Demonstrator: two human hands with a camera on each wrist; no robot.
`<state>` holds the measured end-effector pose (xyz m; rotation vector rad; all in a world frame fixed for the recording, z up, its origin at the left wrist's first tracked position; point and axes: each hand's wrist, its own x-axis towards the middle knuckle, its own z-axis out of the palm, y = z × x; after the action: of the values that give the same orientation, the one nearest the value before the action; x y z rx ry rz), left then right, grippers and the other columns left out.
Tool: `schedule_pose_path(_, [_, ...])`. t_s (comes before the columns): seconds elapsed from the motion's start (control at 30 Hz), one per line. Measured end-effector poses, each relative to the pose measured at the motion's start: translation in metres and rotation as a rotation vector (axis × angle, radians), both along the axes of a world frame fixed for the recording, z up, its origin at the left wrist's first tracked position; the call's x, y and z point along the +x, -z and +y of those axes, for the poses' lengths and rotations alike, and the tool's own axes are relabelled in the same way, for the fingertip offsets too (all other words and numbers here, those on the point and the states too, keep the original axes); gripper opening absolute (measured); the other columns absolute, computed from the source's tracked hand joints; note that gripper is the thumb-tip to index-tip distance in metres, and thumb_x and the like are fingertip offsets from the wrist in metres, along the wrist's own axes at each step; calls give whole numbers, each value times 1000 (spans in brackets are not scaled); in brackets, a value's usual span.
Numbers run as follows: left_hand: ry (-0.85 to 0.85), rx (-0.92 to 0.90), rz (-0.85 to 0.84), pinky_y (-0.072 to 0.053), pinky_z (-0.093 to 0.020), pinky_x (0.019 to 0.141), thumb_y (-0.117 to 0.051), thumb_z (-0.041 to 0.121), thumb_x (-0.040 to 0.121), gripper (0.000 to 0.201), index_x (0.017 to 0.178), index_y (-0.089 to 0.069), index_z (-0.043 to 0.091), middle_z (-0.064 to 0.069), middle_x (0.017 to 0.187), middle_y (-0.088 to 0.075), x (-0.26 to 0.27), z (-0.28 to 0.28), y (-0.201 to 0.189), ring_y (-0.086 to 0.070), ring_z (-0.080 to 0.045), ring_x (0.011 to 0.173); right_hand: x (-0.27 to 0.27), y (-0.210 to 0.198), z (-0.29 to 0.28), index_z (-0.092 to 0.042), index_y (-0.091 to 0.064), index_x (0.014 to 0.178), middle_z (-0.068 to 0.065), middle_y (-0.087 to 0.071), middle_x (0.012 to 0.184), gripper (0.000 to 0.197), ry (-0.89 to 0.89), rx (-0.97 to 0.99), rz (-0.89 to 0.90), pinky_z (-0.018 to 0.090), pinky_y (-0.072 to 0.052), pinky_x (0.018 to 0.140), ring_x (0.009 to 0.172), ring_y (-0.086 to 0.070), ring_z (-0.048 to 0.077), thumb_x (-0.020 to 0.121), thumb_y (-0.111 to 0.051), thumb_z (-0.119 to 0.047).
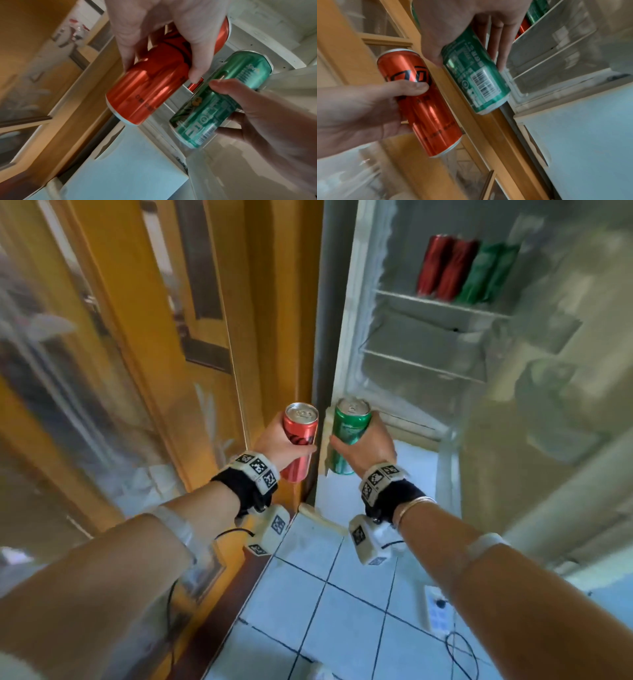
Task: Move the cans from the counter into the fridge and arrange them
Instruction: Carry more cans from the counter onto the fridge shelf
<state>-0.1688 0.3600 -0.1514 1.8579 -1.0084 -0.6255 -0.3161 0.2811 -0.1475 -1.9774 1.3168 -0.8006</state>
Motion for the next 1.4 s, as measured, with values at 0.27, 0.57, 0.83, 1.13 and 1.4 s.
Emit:
schedule_pose_path(0.27, [121,-88,-14,-41,-37,105,-82,12,64,74,128,-44,12,-9,123,-60,27,-164,-32,-55,-24,115,15,-29,-144,-17,-48,115,2,-61,111,62,103,-63,-57,31,-45,88,101,-59,22,66,-80,-37])
schedule_pose_path(0.57, [307,-134,23,-41,-28,97,-82,12,64,70,123,-46,13,-5,118,-61,66,-333,-53,-57,-20,108,44,-48,-283,-15,-50,116,4,-63,111,63,290,-122,-44,28,-45,85,100,-61,22,65,-80,-36])
schedule_pose_path(0.83, [441,-185,6,-43,-46,104,-85,15,58,75,122,-46,17,-7,119,-63,82,-448,-102,-59,-26,111,65,-96,-380,-17,-51,116,5,-64,110,61,420,-214,-79,28,-46,83,99,-61,21,65,-81,-34])
schedule_pose_path(1.13, [423,-229,-19,-43,-35,100,-82,10,65,70,124,-45,12,-5,118,-61,82,-509,-134,-57,-20,109,79,-180,-475,-17,-45,128,4,-64,119,72,351,-269,-15,28,-47,93,107,-61,21,69,-79,-42])
schedule_pose_path(1.4, [290,-196,-91,-46,-42,100,-83,16,63,73,125,-45,13,-8,120,-62,97,-538,-153,-59,-26,111,110,-199,-535,-10,-45,127,7,-62,122,72,262,-262,37,27,-47,88,110,-60,22,71,-78,-39])
